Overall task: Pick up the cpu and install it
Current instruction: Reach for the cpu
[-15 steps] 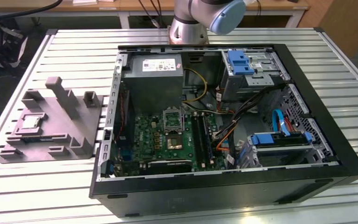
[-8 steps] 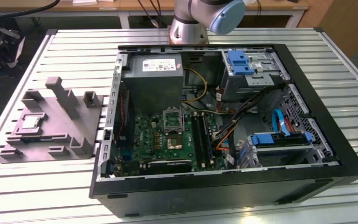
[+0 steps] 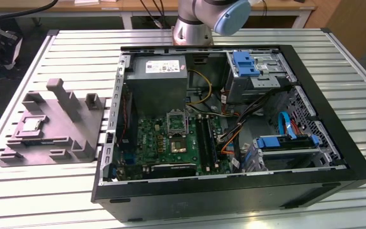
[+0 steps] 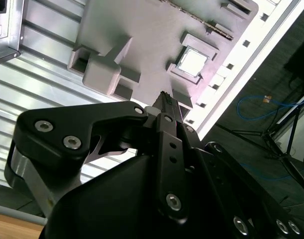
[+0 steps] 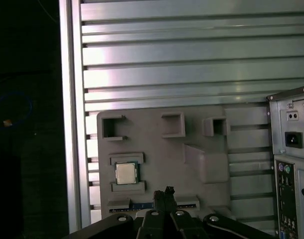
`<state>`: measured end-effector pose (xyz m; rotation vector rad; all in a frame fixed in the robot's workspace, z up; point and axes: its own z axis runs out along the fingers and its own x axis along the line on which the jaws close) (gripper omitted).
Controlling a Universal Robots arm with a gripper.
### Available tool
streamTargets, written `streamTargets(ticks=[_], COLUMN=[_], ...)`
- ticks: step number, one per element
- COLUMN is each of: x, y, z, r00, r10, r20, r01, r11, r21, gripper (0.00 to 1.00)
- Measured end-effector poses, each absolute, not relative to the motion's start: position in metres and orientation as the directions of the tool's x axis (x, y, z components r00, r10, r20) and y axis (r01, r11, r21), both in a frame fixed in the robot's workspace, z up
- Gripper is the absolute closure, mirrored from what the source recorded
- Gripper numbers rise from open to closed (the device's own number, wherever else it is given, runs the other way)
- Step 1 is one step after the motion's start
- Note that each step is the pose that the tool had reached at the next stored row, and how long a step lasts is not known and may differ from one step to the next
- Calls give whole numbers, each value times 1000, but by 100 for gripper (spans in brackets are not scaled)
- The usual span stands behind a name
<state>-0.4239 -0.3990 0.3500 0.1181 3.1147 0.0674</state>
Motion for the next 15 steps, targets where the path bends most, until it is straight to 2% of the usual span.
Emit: streamTargets(ticks=[15], x=[-444], y=[-399], z=[349], r00=[-997], r10=[76], r20=[-22], r01=[75], r11=[996], r21=[44], gripper=[89])
